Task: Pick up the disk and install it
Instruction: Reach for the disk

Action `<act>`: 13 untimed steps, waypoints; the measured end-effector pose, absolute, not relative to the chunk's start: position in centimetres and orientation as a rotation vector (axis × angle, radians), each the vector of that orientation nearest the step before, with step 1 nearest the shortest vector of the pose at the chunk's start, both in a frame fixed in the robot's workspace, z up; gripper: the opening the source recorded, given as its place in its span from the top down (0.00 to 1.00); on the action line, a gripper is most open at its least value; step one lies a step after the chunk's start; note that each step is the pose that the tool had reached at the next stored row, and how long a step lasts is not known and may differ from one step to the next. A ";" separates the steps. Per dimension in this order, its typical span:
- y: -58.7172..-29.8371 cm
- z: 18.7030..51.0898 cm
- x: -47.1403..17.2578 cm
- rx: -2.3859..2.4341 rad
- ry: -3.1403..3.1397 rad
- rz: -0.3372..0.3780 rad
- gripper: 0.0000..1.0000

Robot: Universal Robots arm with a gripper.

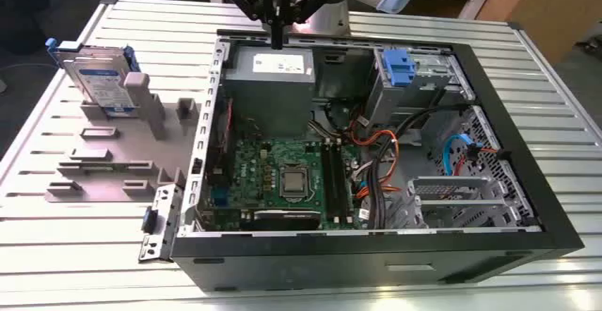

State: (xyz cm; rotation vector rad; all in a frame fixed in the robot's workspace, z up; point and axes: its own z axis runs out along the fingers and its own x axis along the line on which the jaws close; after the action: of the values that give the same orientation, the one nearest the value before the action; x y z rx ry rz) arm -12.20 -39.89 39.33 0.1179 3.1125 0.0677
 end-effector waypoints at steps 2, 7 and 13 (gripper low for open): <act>-39.9 39.3 -12.2 0.118 3.112 0.068 0.89; -39.9 39.3 -12.3 0.118 3.113 0.068 0.89; -39.9 39.3 -12.4 0.118 3.112 0.068 0.89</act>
State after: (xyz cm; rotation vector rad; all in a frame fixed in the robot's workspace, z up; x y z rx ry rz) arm -12.36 -39.89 39.33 0.1180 3.1125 0.0677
